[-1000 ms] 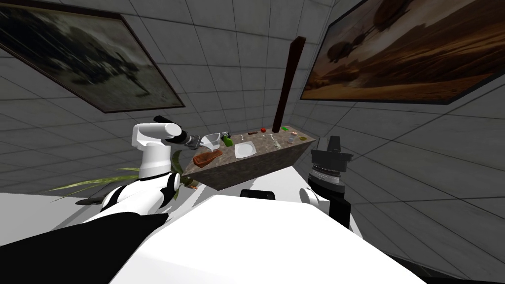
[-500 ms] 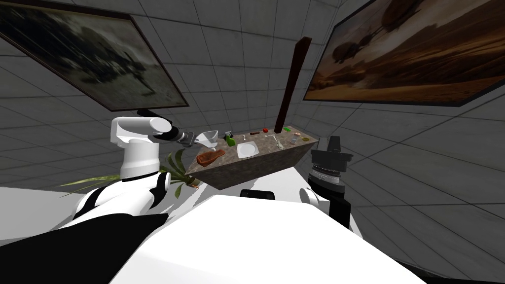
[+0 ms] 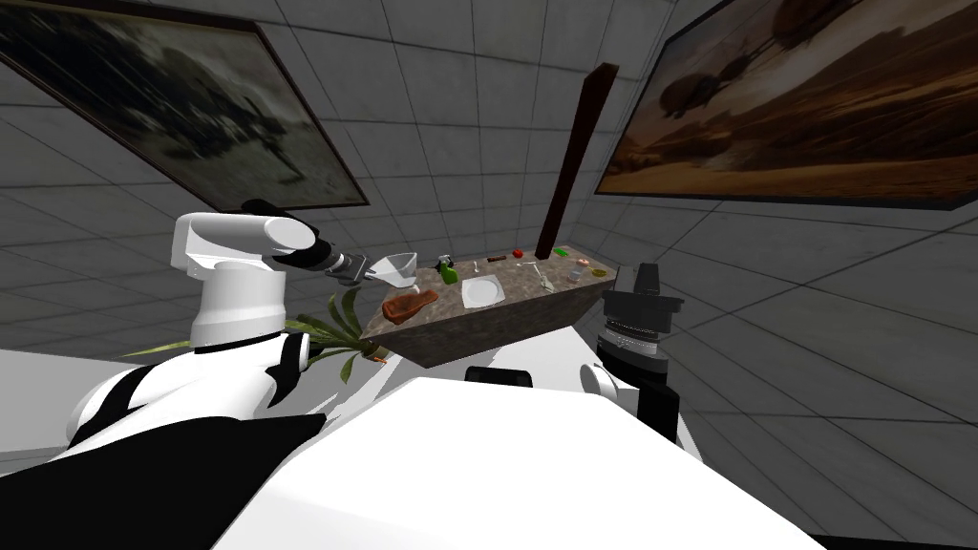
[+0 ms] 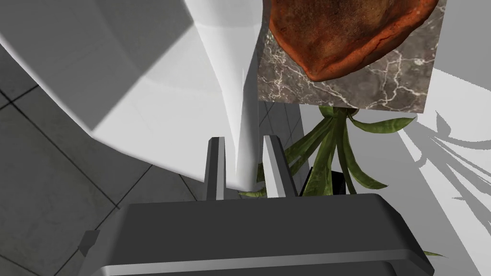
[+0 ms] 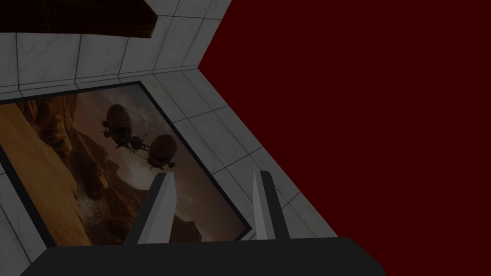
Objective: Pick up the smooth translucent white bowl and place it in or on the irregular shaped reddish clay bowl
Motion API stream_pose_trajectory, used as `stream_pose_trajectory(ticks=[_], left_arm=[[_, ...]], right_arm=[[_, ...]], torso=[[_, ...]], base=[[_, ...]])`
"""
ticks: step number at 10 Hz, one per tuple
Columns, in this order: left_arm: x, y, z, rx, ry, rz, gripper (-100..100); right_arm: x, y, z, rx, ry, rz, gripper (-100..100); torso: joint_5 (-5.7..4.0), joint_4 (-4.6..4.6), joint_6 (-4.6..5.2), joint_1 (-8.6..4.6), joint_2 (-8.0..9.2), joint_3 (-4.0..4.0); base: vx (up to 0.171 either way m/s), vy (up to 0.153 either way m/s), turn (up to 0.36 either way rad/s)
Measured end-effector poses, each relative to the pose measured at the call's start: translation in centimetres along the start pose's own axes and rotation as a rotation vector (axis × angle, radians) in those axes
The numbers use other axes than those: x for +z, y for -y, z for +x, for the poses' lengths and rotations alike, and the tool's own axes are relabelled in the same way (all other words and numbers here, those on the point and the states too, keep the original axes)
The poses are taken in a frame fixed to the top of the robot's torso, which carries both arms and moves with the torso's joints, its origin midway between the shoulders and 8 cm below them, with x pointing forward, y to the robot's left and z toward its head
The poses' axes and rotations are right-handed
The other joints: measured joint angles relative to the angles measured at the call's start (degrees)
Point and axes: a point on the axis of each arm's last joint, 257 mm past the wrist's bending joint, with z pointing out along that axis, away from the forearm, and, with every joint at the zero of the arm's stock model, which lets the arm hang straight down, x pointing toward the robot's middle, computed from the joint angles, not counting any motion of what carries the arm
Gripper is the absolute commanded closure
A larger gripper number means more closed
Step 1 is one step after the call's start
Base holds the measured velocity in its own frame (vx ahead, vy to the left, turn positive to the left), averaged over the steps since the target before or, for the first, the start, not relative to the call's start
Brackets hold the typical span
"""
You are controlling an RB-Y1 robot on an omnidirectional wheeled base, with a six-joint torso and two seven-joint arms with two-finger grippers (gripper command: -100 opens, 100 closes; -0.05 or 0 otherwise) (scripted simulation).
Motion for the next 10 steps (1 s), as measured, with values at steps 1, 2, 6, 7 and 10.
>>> stream_pose_trajectory(ticks=[1,2,6,7,10], left_arm=[[-0.2,-0.6,-0.1,0.0,0.002,-0.026,100],[-0.3,-1.1,-0.1,-0.001,0.002,-0.044,100],[-1.1,-3.2,-0.1,-0.003,0.001,-0.129,100],[-1.1,-3.4,-0.1,-0.002,0.0,-0.134,-100],[-1.1,-3.3,-0.1,-0.002,0.0,-0.134,-100]], right_arm=[[0.0,0.0,0.0,0.0,0.0,0.0,0],[0.0,0.0,0.0,0.0,0.0,0.0,0],[0.0,0.0,0.0,0.0,0.0,0.0,0],[0.0,0.0,0.0,0.0,0.0,0.0,0],[0.0,0.0,0.0,0.0,0.0,0.0,0]], torso=[[-0.01,0.02,0.0,-0.04,0.03,0.02],[-0.03,0.03,0.01,-0.09,0.07,0.05],[-0.11,0.11,-0.02,-0.2,0.2,0.15],[-0.14,0.12,-0.02,-0.22,0.21,0.16],[-0.15,0.13,-0.02,-0.25,0.22,0.17]], base=[[0.019,0.004,0.009],[0.013,0.002,0.011],[0.007,0.001,0.006],[0.0,0.0,0.0],[0.0,0.0,0.0]])
